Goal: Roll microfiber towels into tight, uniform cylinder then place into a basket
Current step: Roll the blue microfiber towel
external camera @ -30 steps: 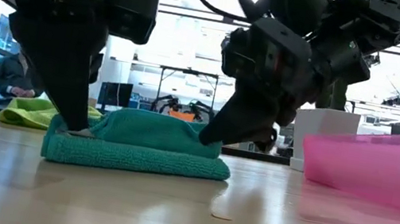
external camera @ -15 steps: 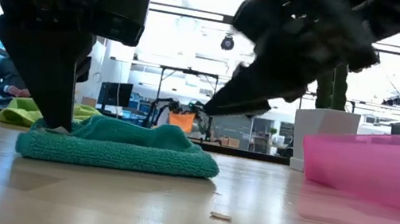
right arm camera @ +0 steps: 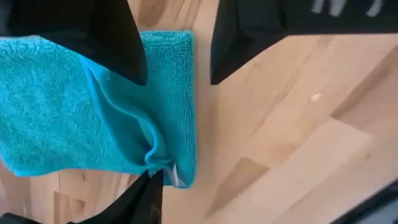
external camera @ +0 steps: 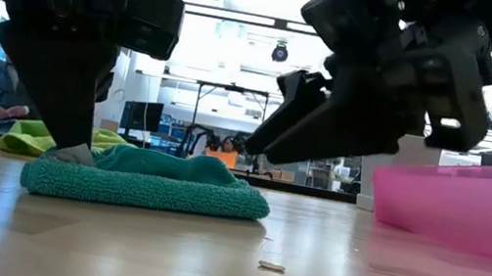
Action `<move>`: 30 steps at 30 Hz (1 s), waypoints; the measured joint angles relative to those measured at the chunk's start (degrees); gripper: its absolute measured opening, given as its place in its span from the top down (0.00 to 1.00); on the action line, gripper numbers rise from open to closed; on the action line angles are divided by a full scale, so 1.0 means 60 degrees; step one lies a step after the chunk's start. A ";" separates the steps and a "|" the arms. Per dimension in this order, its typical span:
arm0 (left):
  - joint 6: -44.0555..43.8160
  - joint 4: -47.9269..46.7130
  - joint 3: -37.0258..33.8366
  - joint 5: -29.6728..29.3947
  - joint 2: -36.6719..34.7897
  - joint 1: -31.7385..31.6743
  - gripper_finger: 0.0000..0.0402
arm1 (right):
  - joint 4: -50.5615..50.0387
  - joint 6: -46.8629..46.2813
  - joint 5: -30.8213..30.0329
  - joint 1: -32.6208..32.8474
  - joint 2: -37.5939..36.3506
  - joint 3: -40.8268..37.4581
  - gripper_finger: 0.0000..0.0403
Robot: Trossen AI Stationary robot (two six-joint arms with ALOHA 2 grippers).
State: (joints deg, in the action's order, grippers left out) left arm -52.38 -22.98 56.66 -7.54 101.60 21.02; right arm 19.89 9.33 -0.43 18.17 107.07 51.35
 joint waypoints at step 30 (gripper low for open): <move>0.0539 -0.0761 0.0306 0.0734 -0.0033 -0.0113 0.77 | 0.1083 0.0401 0.0138 -0.0375 0.1446 0.0025 0.51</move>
State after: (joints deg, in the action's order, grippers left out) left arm -49.15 -27.54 58.50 -3.14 101.41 20.34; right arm 26.39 11.73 0.40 15.92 115.74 51.51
